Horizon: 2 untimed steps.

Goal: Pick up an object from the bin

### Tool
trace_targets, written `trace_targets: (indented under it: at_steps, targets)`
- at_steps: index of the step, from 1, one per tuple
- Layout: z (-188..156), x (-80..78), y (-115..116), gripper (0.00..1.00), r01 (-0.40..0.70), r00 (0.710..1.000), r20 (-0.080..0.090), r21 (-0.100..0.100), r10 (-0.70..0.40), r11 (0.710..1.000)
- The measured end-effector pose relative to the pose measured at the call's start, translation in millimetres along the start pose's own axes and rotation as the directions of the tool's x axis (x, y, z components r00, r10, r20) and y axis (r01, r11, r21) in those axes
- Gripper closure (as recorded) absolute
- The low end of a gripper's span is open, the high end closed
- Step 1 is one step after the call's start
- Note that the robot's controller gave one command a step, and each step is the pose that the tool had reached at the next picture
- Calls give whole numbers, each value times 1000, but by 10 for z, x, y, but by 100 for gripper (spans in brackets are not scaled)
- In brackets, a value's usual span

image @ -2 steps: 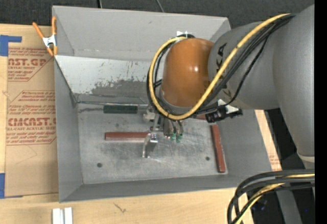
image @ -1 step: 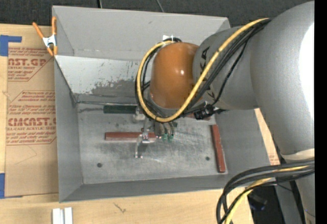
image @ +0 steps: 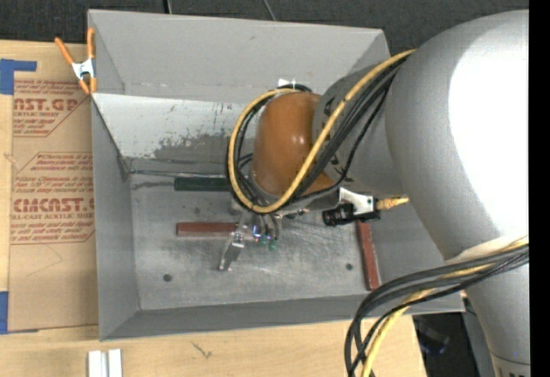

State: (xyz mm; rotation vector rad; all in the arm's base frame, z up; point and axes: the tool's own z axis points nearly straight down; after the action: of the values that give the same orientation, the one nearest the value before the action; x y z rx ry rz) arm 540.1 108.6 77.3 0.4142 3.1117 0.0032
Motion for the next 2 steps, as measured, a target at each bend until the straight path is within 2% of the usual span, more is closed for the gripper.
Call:
trace_targets:
  at_steps: [1, 2]
  targets:
    - [17, -49, 123, 100, 145, 989, 7, 0, -145, 989]
    - [18, -50, 122, 100, 144, 990, 7, 0, -144, 990]
